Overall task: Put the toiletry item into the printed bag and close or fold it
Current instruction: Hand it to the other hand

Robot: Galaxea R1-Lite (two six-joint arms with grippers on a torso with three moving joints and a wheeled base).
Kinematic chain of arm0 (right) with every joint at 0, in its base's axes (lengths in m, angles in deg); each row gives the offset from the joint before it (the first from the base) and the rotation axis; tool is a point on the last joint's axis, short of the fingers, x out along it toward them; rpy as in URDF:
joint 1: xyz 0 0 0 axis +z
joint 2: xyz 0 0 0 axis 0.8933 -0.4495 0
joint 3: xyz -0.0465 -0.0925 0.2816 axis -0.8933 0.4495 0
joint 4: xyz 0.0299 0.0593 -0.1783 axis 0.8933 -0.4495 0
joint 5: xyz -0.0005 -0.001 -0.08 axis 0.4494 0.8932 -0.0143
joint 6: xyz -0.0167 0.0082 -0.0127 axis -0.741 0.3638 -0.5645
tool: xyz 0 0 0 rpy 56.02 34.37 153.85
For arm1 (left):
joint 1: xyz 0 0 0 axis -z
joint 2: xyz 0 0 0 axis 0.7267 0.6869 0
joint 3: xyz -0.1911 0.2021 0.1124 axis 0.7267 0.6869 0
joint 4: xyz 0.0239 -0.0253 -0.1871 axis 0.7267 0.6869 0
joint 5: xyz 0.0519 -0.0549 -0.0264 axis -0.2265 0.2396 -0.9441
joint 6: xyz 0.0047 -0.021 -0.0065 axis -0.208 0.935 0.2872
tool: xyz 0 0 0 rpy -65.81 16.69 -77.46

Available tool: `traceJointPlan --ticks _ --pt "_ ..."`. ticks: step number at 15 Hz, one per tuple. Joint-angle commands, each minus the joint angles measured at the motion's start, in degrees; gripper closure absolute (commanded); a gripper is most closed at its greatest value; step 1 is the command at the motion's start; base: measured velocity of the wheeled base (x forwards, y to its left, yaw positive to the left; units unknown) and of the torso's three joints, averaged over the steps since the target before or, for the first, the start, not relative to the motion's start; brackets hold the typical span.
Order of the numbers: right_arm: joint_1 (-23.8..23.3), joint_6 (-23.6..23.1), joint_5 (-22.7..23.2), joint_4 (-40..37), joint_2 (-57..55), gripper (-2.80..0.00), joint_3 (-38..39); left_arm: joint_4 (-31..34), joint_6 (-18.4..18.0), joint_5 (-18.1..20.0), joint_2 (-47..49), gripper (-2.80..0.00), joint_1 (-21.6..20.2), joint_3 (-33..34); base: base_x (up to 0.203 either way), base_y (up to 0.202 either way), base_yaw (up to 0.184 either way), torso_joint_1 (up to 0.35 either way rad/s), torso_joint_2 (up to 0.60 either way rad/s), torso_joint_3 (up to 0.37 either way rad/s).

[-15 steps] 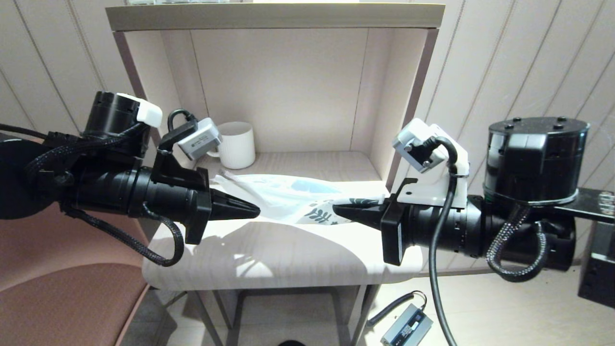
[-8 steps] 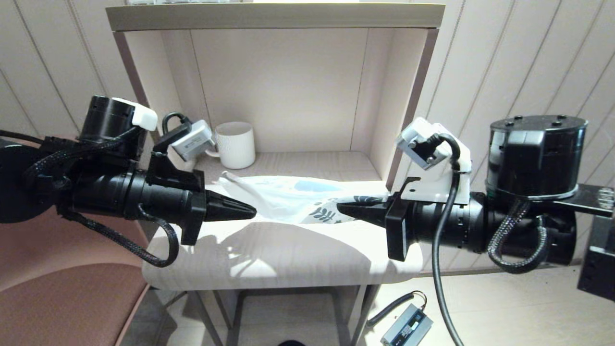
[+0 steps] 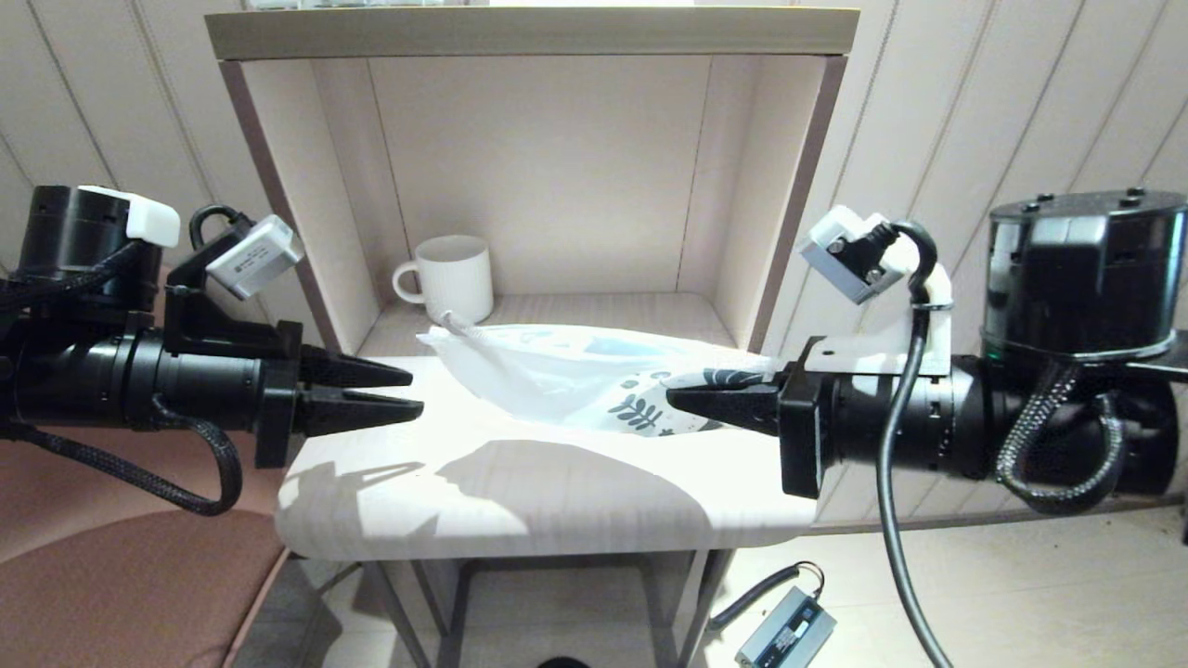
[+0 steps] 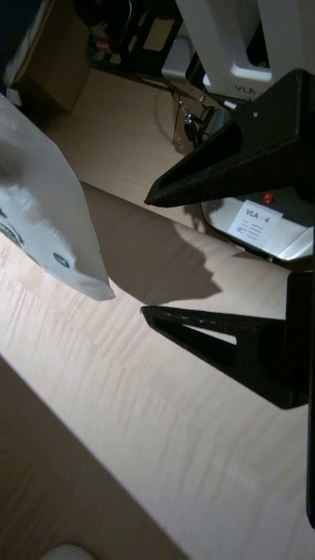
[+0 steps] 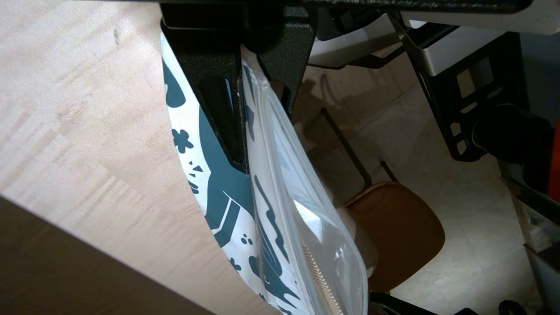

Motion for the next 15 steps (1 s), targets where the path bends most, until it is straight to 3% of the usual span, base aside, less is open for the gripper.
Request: traceJointPlan --ticks 1,3,6,15 --pt "0.03 0.43 0.17 -0.69 0.21 0.0 -0.87 -4.33 -0.18 0.34 1.86 -2.8 -0.09 0.63 0.0 0.0 0.0 0.0 0.0 0.0" --pt "-0.06 3.19 2.29 -3.57 0.33 0.0 -3.05 -8.6 -0.04 1.74 3.09 -2.8 0.65 1.21 0.0 0.0 0.0 0.0 0.0 0.0" --pt "-1.11 5.09 7.99 -6.11 1.09 0.0 -4.35 -9.74 -0.1 5.85 4.65 -2.8 1.24 0.38 0.0 0.0 0.0 0.0 0.0 0.0" --pt "-0.41 4.83 8.34 -6.02 -0.58 0.0 -4.43 -13.64 -0.05 8.02 6.39 -2.8 2.39 0.52 0.0 0.0 0.0 0.0 0.0 0.0"
